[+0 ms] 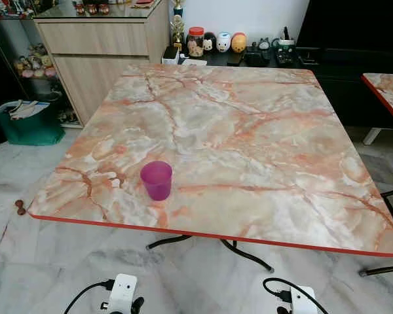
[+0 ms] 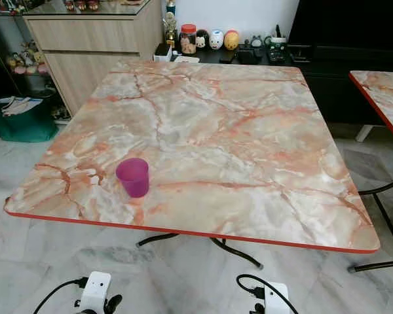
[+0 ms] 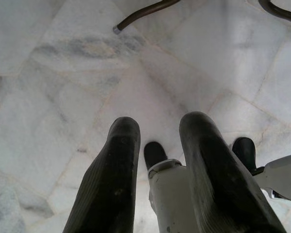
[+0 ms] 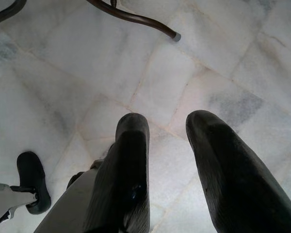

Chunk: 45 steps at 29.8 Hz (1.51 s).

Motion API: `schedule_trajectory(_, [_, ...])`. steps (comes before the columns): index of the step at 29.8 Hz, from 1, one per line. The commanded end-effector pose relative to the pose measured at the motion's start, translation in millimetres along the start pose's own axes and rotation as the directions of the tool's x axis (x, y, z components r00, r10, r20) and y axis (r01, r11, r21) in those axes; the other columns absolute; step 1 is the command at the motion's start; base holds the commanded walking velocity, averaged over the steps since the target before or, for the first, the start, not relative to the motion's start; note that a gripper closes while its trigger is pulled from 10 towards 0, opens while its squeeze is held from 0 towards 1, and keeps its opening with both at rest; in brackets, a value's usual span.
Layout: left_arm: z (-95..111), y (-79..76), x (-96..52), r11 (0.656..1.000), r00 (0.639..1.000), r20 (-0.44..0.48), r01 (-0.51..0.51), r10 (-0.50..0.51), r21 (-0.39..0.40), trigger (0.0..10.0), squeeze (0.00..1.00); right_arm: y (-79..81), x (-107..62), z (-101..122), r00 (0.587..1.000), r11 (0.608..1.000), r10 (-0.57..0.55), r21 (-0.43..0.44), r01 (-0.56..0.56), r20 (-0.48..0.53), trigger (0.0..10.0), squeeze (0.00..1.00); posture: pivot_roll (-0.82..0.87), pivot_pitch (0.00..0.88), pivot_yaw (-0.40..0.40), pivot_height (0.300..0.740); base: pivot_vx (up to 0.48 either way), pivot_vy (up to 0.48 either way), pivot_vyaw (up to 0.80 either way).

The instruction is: Setting the table

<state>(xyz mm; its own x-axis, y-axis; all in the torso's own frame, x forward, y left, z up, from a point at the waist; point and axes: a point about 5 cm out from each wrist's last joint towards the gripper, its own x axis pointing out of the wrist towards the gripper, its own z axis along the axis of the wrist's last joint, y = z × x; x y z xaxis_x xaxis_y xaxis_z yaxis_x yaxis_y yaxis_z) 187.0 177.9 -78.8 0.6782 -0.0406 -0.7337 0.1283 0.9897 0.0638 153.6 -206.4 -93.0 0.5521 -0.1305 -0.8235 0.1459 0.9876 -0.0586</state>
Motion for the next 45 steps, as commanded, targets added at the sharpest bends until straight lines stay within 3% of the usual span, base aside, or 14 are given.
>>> schedule_trajectory(1, [-2.7,-0.4,-1.0,1.0,1.0,0.001,-0.006,0.006,-0.003,10.0,0.0,-0.9,-0.4,-2.2,1.0,1.0,-0.001,-0.005,0.001,-0.009,10.0,0.0,0.06,0.0,-0.032,0.74,0.0,0.0,0.0])
schedule_trajectory(8, [0.0,0.3,-1.3,1.0,0.999,0.033,-0.015,0.016,-0.014,10.0,0.0,-0.4,-0.4,-1.9,1.0,1.0,0.0,-0.001,0.0,-0.005,10.0,0.0,0.06,0.0,-0.026,0.74,0.0,0.0,0.0])
schedule_trajectory(9, [3.1,19.3,-8.9,1.0,0.989,0.148,-0.029,0.028,0.005,10.0,0.0,-0.5,-0.4,-1.9,1.0,1.0,-0.001,0.0,0.001,-0.005,10.0,0.0,0.06,0.0,-0.026,0.74,0.0,0.0,0.0])
schedule_trajectory(10, [15.4,50.7,-34.4,1.0,0.926,0.378,-0.022,0.017,0.009,10.0,0.0,-0.5,-0.4,-1.9,1.0,1.0,-0.002,0.001,0.002,-0.005,10.0,0.0,0.06,0.0,-0.026,0.74,0.0,0.0,0.0])
schedule_trajectory(11, [27.0,59.4,-47.6,0.999,0.904,0.427,-0.036,0.019,0.032,10.0,0.0,-0.5,-0.4,-1.9,1.0,1.0,-0.002,0.001,0.002,-0.005,10.0,0.0,0.06,0.0,-0.026,0.74,0.0,0.0,0.0])
schedule_trajectory(19, [45.3,56.8,-50.9,0.999,0.867,0.499,-0.024,0.005,0.033,10.0,0.0,-0.6,-0.7,-3.0,1.0,1.0,-0.001,0.0,0.001,-0.006,10.0,0.0,0.05,0.0,-0.025,0.74,0.0,0.0,0.0])
schedule_trajectory(28, [52.0,62.9,-90.2,0.999,0.826,0.563,-0.038,0.02,0.021,10.0,0.0,-2.9,-1.1,-3.9,1.0,1.0,-0.005,-0.004,0.005,-0.008,10.0,0.0,0.07,0.0,-0.031,0.74,0.0,0.0,0.0])
schedule_trajectory(32, [60.0,74.1,-109.3,0.991,0.782,0.612,-0.134,0.118,-0.02,10.0,0.0,-4.5,-1.0,-3.4,1.0,1.0,-0.009,-0.008,0.009,-0.007,10.0,0.0,0.08,0.0,-0.038,0.74,0.0,0.0,0.0])
schedule_trajectory(36, [87.3,77.3,-130.5,0.978,0.701,0.689,-0.199,0.186,-0.062,10.0,0.0,-5.7,-0.8,-2.3,1.0,1.0,-0.009,-0.016,0.009,-0.007,10.0,0.0,0.09,0.0,-0.046,0.74,0.0,0.0,0.0])
schedule_trajectory(37, [98.6,78.2,-134.7,0.972,0.666,0.718,-0.226,0.203,-0.065,10.0,0.0,-6.0,-0.7,-1.9,1.0,1.0,-0.009,-0.018,0.009,-0.007,10.0,0.0,0.09,0.0,-0.05,0.74,0.0,0.0,0.0])
schedule_trajectory(38, [126.2,78.2,-142.1,0.961,0.583,0.781,-0.266,0.225,-0.078,10.0,0.0,-6.4,-0.6,-1.2,1.0,1.0,-0.01,-0.021,0.009,-0.006,10.0,0.0,0.1,0.0,-0.053,0.74,0.0,0.0,0.0])
schedule_trajectory(39, [126.2,78.2,-142.1,0.961,0.583,0.781,-0.266,0.225,-0.078,10.0,0.0,-6.4,-0.6,-1.2,1.0,1.0,-0.01,-0.021,0.009,-0.006,10.0,0.0,0.1,0.0,-0.053,0.74,0.0,0.0,0.0])
schedule_trajectory(41, [169.7,71.6,-146.6,0.965,0.493,0.846,-0.248,0.2,-0.084,10.0,0.0,-6.3,-0.4,-0.5,1.0,1.0,-0.011,-0.022,0.011,-0.004,10.0,0.0,0.1,0.0,-0.051,0.74,0.0,0.0,0.0])
schedule_trajectory(45, [205.0,47.2,-132.1,0.995,0.525,0.85,-0.097,0.031,0.024,10.0,0.0,-5.8,-0.3,-0.2,1.0,1.0,-0.014,-0.019,0.014,-0.003,10.0,0.0,0.09,0.0,-0.047,0.74,0.0,0.0,0.0])
